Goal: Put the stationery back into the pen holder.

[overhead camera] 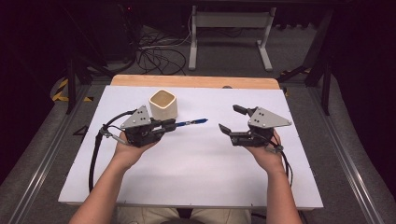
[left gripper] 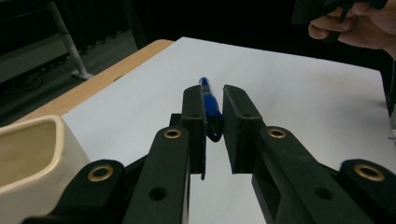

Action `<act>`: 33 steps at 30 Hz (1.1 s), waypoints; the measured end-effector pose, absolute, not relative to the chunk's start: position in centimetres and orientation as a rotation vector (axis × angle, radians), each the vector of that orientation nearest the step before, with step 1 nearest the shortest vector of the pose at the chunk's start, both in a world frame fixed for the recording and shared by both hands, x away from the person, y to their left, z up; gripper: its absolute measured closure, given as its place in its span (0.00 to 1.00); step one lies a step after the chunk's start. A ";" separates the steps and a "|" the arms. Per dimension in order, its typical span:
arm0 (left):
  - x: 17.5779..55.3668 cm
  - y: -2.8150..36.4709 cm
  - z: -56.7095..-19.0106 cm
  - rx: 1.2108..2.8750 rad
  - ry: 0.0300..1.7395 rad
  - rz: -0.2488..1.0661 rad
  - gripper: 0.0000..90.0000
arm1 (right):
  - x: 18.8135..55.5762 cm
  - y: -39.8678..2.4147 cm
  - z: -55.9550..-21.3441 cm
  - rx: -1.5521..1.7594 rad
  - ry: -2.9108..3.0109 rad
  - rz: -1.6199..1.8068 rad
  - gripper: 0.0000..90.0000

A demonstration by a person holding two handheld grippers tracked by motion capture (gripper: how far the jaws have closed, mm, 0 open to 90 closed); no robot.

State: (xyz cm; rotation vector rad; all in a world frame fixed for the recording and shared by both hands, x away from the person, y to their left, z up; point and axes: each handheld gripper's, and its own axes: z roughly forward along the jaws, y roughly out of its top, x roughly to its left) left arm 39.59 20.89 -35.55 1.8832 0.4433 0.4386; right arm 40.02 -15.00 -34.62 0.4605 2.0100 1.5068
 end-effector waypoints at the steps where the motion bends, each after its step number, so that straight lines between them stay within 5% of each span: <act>1: 39.5 20.8 -35.5 1.876 0.448 0.436 0.89 | 40.0 -14.8 -34.7 0.455 2.009 1.504 0.28; 33: 38.9 20.6 -34.7 1.799 0.481 0.364 0.89 | 37.8 -9.8 -36.4 0.109 1.960 1.144 0.51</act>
